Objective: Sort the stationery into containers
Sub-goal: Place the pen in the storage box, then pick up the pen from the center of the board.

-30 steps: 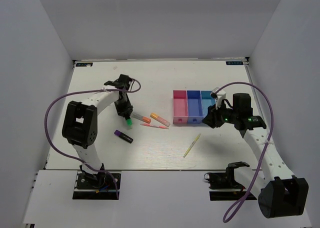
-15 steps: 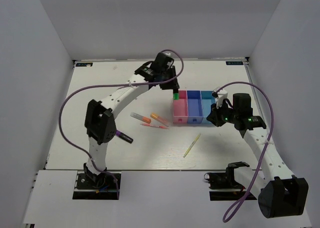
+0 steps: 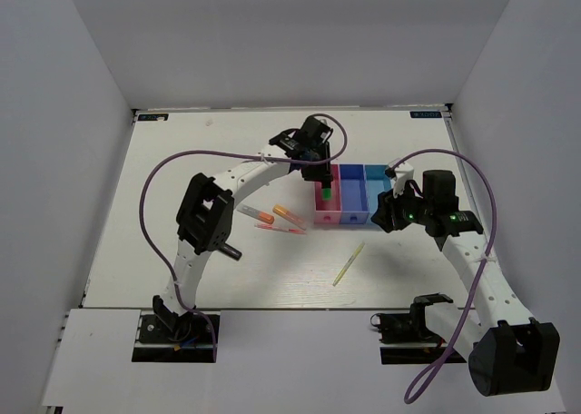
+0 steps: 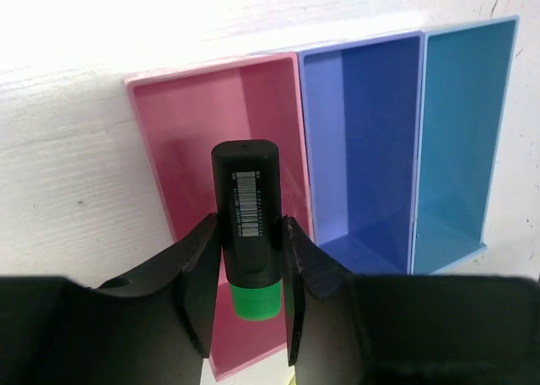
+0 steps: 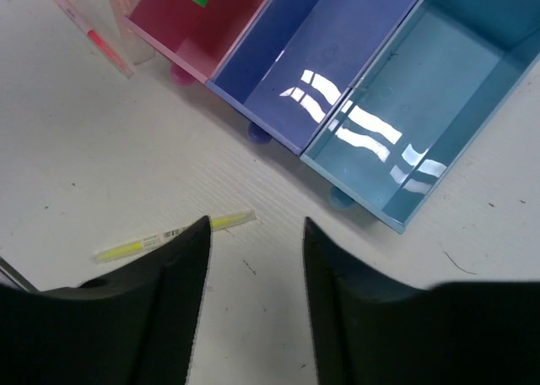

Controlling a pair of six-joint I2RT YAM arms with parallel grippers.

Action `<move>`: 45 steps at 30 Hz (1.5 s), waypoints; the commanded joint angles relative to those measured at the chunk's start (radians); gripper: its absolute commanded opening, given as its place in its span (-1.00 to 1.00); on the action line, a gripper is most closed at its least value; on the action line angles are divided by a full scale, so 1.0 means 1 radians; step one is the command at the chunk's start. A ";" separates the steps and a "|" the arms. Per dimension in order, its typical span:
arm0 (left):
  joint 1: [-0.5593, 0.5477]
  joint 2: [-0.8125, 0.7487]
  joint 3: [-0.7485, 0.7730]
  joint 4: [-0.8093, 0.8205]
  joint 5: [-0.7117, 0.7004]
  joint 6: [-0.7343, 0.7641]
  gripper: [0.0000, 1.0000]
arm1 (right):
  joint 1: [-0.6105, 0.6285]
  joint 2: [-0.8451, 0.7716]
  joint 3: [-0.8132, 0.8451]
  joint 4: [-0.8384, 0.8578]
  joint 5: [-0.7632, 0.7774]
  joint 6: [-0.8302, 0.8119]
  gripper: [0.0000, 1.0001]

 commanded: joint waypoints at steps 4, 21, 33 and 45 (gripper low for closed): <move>-0.007 -0.038 0.005 0.017 -0.013 -0.001 -0.22 | -0.001 -0.004 0.001 0.029 -0.004 -0.008 0.12; -0.071 -0.369 -0.256 -0.144 -0.247 -0.038 -1.00 | -0.014 -0.001 -0.009 0.031 -0.012 -0.008 -0.96; 0.206 -0.957 -0.995 -0.258 -0.331 -0.392 0.29 | -0.017 0.019 0.004 0.015 -0.015 -0.002 0.31; 0.298 -0.750 -1.004 -0.233 -0.268 -0.408 0.21 | -0.024 0.021 0.001 0.018 0.002 0.001 0.28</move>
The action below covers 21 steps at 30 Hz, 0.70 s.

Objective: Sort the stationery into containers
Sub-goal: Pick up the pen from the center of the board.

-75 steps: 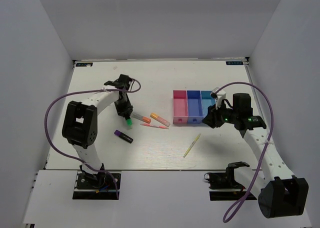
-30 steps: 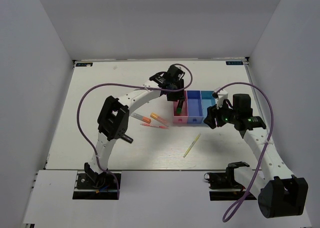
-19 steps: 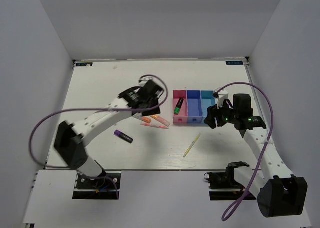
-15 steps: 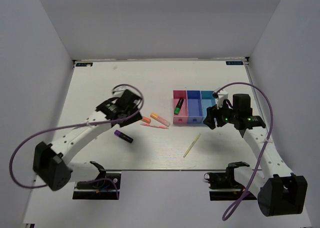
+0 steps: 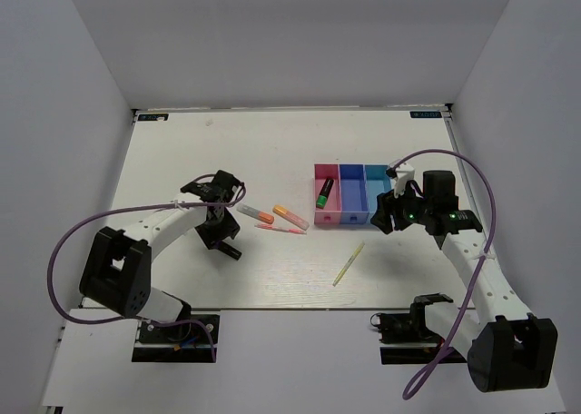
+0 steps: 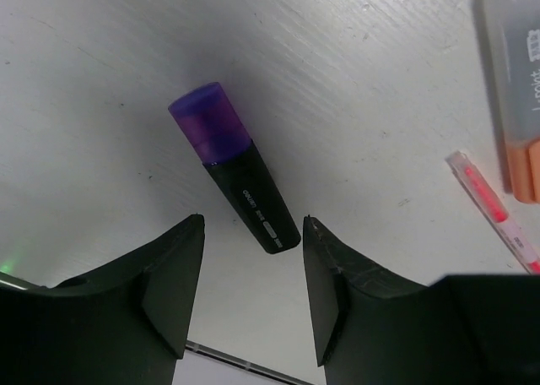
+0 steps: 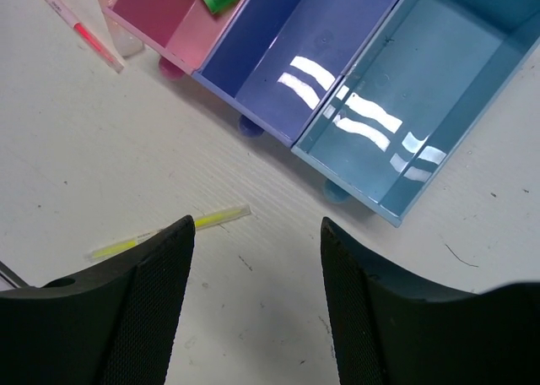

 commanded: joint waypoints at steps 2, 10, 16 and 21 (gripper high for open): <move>0.028 0.025 -0.023 0.060 0.034 -0.036 0.19 | -0.009 0.002 0.007 0.018 0.000 0.000 0.28; 0.043 0.078 -0.081 0.141 0.049 -0.055 0.12 | -0.010 0.000 0.010 0.013 0.000 0.004 0.28; 0.048 0.090 -0.139 0.198 0.054 -0.066 -0.06 | -0.015 -0.001 0.008 0.015 -0.006 0.004 0.28; 0.054 0.099 -0.191 0.247 0.048 -0.074 -0.67 | -0.021 -0.002 0.010 0.013 -0.017 0.009 0.28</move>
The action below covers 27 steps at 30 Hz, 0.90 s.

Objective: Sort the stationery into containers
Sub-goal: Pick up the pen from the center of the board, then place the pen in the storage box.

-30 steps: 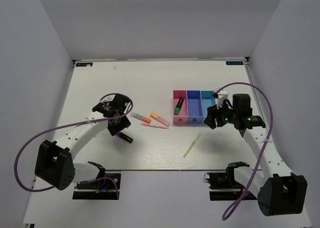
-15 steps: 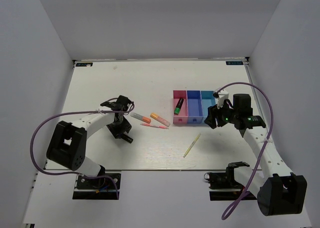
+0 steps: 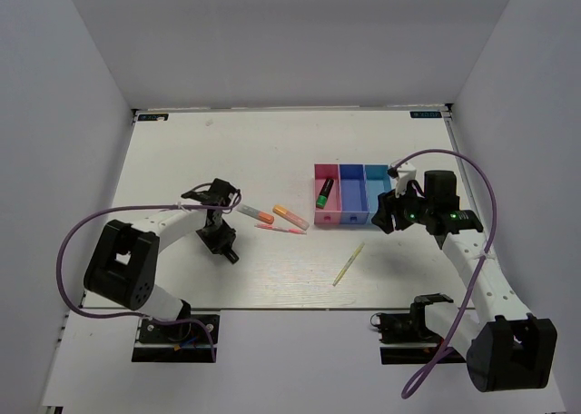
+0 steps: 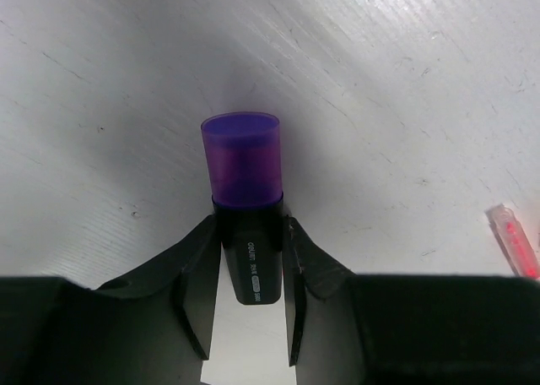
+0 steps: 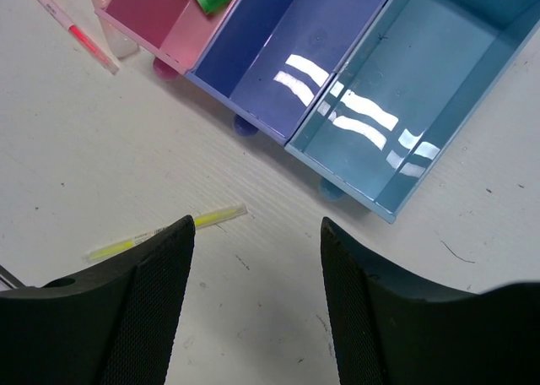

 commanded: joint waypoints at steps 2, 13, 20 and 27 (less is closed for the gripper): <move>0.007 0.030 -0.090 0.098 0.000 -0.024 -0.81 | -0.011 -0.008 0.010 0.015 -0.019 0.009 0.28; -0.247 0.018 0.410 0.003 0.037 0.325 -1.00 | -0.011 0.000 0.011 0.010 -0.009 -0.007 -1.00; -0.334 0.367 0.934 0.025 0.213 0.433 -1.00 | -0.015 0.003 0.007 0.021 0.014 0.002 -0.73; -0.360 0.622 1.255 -0.009 0.207 0.470 -0.82 | -0.026 0.001 0.011 0.017 0.014 0.005 -0.33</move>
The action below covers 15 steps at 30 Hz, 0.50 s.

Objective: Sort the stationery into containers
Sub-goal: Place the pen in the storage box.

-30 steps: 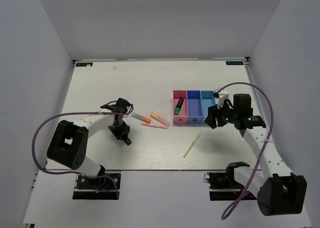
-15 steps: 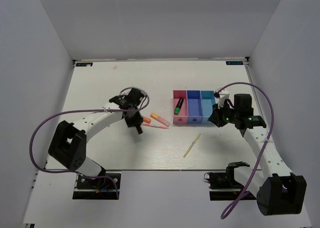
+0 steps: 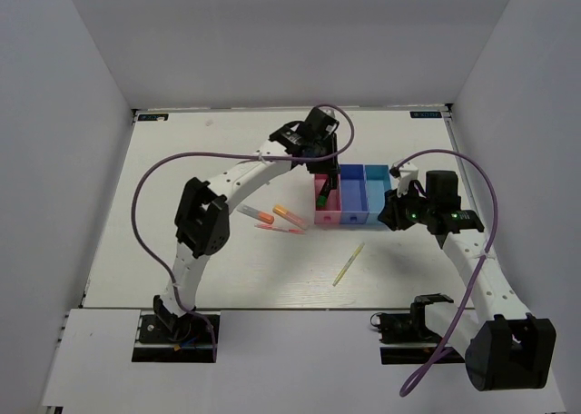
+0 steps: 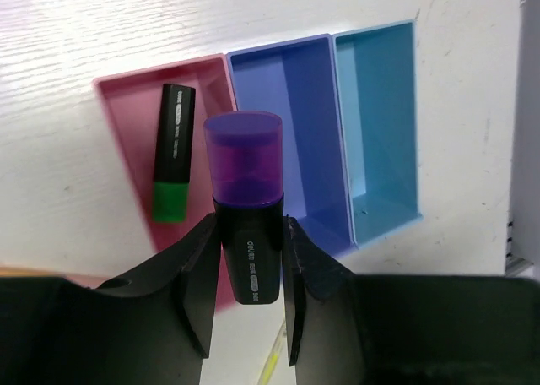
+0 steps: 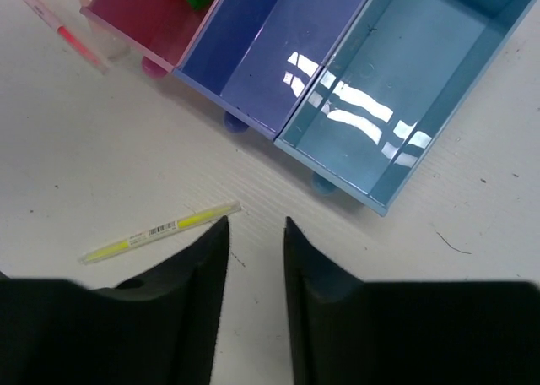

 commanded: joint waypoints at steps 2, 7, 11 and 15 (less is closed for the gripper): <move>-0.004 0.055 0.068 -0.026 0.016 0.046 -0.74 | -0.012 -0.001 0.011 0.021 0.000 -0.002 -0.06; -0.004 0.067 0.003 0.013 0.014 0.043 -0.55 | -0.012 0.000 0.013 0.021 -0.004 -0.007 0.15; -0.006 0.072 -0.017 0.022 0.019 0.038 -0.29 | -0.013 0.006 0.016 0.016 -0.012 -0.008 0.29; -0.007 0.070 -0.015 0.019 0.025 0.037 -0.10 | -0.013 0.006 0.014 0.013 -0.010 -0.009 0.32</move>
